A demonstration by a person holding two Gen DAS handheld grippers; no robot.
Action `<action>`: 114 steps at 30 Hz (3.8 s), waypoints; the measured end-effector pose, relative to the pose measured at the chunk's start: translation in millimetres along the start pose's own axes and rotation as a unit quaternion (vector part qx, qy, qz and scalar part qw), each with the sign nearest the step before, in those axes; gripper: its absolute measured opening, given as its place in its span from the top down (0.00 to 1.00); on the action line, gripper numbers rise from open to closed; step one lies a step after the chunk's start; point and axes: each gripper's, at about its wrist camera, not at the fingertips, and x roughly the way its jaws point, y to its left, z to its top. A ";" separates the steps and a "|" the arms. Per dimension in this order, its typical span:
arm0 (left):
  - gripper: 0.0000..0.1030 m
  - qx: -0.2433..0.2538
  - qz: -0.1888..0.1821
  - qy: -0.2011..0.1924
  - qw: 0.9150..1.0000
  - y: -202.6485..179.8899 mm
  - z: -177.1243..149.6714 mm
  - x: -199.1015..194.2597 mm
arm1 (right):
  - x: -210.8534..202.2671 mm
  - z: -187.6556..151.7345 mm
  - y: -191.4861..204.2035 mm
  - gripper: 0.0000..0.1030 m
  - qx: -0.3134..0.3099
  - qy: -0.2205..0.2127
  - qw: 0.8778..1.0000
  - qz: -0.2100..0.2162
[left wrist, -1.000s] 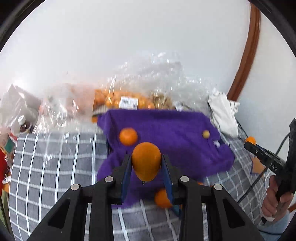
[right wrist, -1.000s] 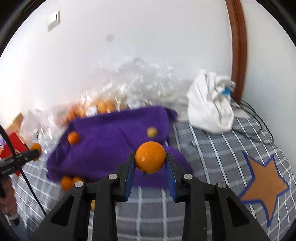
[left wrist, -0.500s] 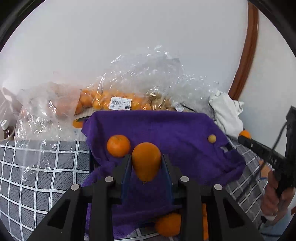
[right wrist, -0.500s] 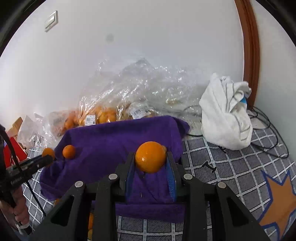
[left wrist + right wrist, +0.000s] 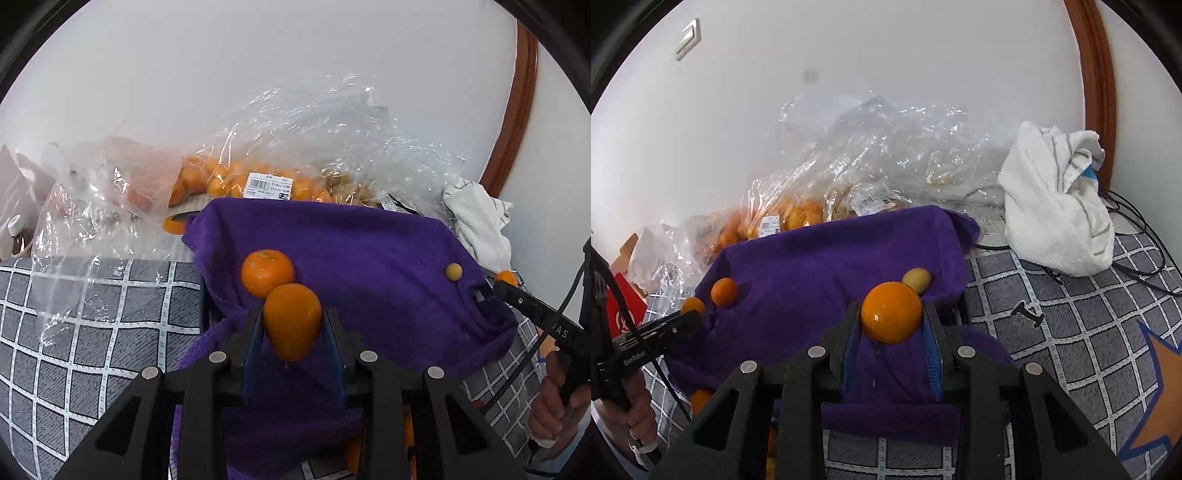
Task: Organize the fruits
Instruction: 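Carry both oranges onto the purple towel and open both tools to release them, then withdraw both open tools from the towel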
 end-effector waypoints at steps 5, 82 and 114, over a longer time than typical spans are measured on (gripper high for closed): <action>0.70 -0.002 0.001 0.009 1.000 0.2 -1.3 3.9 | 3.4 -2.2 -2.0 0.69 -0.005 0.006 1.000 -0.008; 0.48 0.027 0.032 0.001 0.999 -7.2 -0.8 5.3 | 2.0 -10.0 24.0 0.39 -0.065 0.010 0.996 -0.062; 0.48 0.014 0.017 0.002 1.000 10.2 -18.2 -86.9 | -69.5 -61.5 55.9 0.55 -0.084 0.077 0.993 -0.021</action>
